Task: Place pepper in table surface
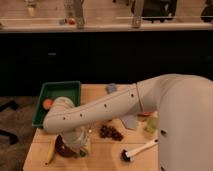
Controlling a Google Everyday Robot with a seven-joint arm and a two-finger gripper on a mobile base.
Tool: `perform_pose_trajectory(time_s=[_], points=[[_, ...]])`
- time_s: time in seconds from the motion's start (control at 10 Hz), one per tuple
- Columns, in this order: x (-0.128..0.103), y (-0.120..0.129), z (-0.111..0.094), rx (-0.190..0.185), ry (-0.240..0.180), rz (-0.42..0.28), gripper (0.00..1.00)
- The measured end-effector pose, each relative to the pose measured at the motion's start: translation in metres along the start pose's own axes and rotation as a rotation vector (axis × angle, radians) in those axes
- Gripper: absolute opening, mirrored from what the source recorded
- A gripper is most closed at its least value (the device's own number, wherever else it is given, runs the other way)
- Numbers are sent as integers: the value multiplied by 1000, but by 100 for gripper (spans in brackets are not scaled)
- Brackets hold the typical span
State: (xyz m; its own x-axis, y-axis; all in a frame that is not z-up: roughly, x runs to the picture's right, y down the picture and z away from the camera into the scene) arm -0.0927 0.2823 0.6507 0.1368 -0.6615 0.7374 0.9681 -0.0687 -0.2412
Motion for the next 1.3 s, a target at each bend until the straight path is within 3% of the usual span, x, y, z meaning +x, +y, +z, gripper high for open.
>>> perform_pose_trajectory(time_s=[0.6,1.3], points=[[-2,16,17,66,1,90,0],[1,12,32,91,-8,86,0]])
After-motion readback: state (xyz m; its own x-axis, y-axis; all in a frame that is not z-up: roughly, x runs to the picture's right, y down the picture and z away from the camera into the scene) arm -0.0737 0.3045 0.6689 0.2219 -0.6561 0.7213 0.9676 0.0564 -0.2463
